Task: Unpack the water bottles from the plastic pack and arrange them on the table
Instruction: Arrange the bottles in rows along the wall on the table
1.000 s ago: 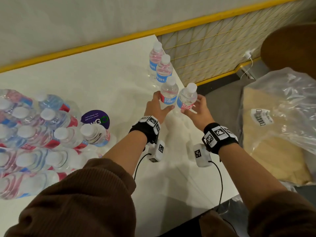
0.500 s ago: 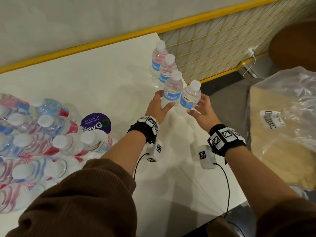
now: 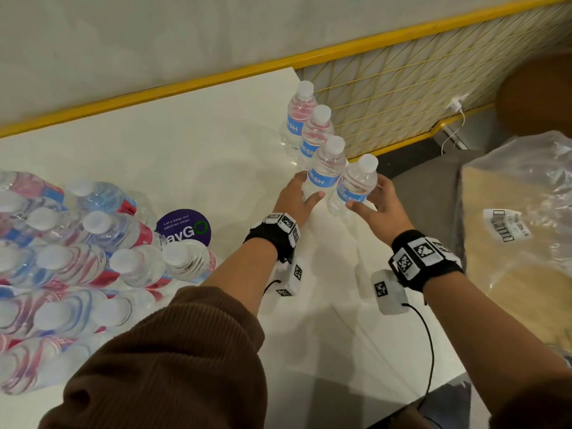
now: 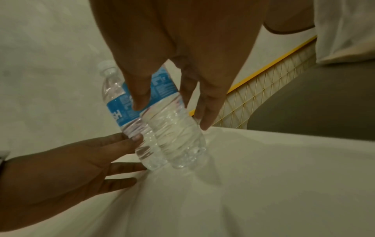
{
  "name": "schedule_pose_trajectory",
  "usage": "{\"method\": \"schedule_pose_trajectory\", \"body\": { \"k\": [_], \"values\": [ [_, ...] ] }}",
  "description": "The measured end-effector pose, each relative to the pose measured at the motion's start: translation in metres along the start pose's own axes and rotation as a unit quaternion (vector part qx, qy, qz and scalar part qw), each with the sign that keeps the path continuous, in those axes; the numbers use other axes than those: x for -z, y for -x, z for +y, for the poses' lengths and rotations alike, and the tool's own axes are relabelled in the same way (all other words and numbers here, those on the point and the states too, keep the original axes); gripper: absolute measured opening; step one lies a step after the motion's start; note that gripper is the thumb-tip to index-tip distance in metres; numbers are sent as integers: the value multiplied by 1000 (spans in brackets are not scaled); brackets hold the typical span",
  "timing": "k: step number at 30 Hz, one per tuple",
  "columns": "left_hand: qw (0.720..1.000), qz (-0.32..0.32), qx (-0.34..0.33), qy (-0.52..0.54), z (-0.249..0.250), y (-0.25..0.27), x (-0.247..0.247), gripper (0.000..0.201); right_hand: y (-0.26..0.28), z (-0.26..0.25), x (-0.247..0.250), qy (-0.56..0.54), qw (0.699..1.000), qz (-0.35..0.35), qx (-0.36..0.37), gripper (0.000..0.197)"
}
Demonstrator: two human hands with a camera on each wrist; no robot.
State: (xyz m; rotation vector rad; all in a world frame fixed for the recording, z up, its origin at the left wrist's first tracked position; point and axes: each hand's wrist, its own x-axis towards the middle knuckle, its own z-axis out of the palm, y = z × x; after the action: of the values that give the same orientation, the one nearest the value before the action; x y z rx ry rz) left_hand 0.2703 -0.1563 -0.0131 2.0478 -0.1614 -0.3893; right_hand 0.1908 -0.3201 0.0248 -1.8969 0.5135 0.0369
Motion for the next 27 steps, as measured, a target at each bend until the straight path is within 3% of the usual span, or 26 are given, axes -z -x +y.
{"method": "schedule_pose_trajectory", "body": {
  "k": [3, 5, 8, 12, 16, 21, 27],
  "values": [
    [1000, -1, 4, 2, 1, -2, -2, 65, 3, -3, -2, -15, 1000, -27, -5, 81],
    [1000, 11, 25, 10, 0, -2, -4, 69, 4, -6, -8, -28, 1000, -9, -1, 84],
    [999, 29, 33, -4, -1, -4, -7, 64, 4, -6, -11, -35, 999, 23, 2, 75],
    [1000, 21, 16, -17, 4, -6, -5, 54, 7, -2, -6, -20, 1000, 0, -18, 70],
    [1000, 14, 12, -15, 4, -8, -8, 58, 5, -7, -13, 9, 999, 39, -14, 71],
    [1000, 13, 10, -16, 1, -10, -10, 58, 8, -5, -28, 9, 997, 68, -32, 91],
    [1000, -2, 2, -19, 0, -12, -8, 60, 13, 3, -35, -17, 993, 91, -78, 70]
  ]
}}
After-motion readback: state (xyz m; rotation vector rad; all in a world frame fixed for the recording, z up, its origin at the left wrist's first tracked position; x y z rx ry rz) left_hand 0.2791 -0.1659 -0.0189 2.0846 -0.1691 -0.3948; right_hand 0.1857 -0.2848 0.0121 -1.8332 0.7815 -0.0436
